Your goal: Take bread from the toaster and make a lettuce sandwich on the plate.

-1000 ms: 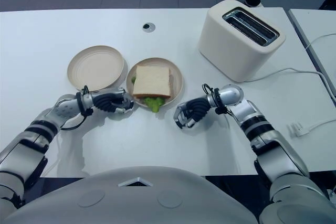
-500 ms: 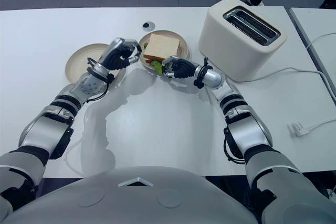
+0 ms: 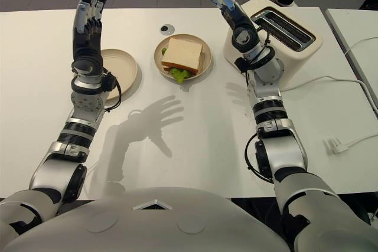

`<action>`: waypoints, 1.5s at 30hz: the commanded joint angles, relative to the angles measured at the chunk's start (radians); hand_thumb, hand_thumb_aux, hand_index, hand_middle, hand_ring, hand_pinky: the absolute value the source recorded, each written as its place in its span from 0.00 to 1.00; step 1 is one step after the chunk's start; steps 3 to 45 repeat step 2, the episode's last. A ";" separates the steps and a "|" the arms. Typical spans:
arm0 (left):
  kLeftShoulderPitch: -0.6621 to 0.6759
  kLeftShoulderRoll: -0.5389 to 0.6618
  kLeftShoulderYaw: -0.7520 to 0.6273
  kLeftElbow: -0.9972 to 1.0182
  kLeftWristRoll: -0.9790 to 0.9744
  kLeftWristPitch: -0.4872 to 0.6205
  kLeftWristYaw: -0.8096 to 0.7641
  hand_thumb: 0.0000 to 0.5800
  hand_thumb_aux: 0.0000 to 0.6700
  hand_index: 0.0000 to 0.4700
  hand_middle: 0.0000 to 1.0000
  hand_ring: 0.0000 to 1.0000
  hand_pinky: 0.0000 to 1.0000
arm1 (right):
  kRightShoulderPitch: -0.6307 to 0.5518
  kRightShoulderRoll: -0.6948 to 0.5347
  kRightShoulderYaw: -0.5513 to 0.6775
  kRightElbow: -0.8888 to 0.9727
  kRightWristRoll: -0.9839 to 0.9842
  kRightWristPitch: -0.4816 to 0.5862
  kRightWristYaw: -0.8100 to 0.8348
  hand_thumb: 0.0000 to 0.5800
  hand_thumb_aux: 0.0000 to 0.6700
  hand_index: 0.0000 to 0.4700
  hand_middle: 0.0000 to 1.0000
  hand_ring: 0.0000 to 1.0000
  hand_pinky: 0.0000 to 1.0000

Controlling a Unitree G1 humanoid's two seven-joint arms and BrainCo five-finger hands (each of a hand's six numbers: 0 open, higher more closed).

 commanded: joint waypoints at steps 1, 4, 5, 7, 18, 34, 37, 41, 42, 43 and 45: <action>-0.004 -0.044 0.006 0.063 -0.020 0.008 -0.056 0.00 0.00 0.00 0.00 0.00 0.00 | 0.013 0.005 -0.008 -0.027 0.071 0.051 0.085 0.00 0.00 0.00 0.00 0.00 0.00; -0.006 -0.051 0.012 0.075 -0.021 0.006 -0.067 0.00 0.00 0.00 0.00 0.00 0.00 | 0.014 0.006 -0.011 -0.027 0.084 0.061 0.105 0.00 0.00 0.00 0.00 0.00 0.00; -0.006 -0.051 0.012 0.075 -0.021 0.006 -0.067 0.00 0.00 0.00 0.00 0.00 0.00 | 0.014 0.006 -0.011 -0.027 0.084 0.061 0.105 0.00 0.00 0.00 0.00 0.00 0.00; -0.006 -0.051 0.012 0.075 -0.021 0.006 -0.067 0.00 0.00 0.00 0.00 0.00 0.00 | 0.014 0.006 -0.011 -0.027 0.084 0.061 0.105 0.00 0.00 0.00 0.00 0.00 0.00; -0.006 -0.051 0.012 0.075 -0.021 0.006 -0.067 0.00 0.00 0.00 0.00 0.00 0.00 | 0.014 0.006 -0.011 -0.027 0.084 0.061 0.105 0.00 0.00 0.00 0.00 0.00 0.00; -0.006 -0.051 0.012 0.075 -0.021 0.006 -0.067 0.00 0.00 0.00 0.00 0.00 0.00 | 0.014 0.006 -0.011 -0.027 0.084 0.061 0.105 0.00 0.00 0.00 0.00 0.00 0.00; -0.006 -0.051 0.012 0.075 -0.021 0.006 -0.067 0.00 0.00 0.00 0.00 0.00 0.00 | 0.014 0.006 -0.011 -0.027 0.084 0.061 0.105 0.00 0.00 0.00 0.00 0.00 0.00; -0.006 -0.051 0.012 0.075 -0.021 0.006 -0.067 0.00 0.00 0.00 0.00 0.00 0.00 | 0.014 0.006 -0.011 -0.027 0.084 0.061 0.105 0.00 0.00 0.00 0.00 0.00 0.00; -0.006 -0.051 0.012 0.075 -0.021 0.006 -0.067 0.00 0.00 0.00 0.00 0.00 0.00 | 0.014 0.006 -0.011 -0.027 0.084 0.061 0.105 0.00 0.00 0.00 0.00 0.00 0.00; -0.006 -0.051 0.012 0.075 -0.021 0.006 -0.067 0.00 0.00 0.00 0.00 0.00 0.00 | 0.014 0.006 -0.011 -0.027 0.084 0.061 0.105 0.00 0.00 0.00 0.00 0.00 0.00; -0.006 -0.051 0.012 0.075 -0.021 0.006 -0.067 0.00 0.00 0.00 0.00 0.00 0.00 | 0.014 0.006 -0.011 -0.027 0.084 0.061 0.105 0.00 0.00 0.00 0.00 0.00 0.00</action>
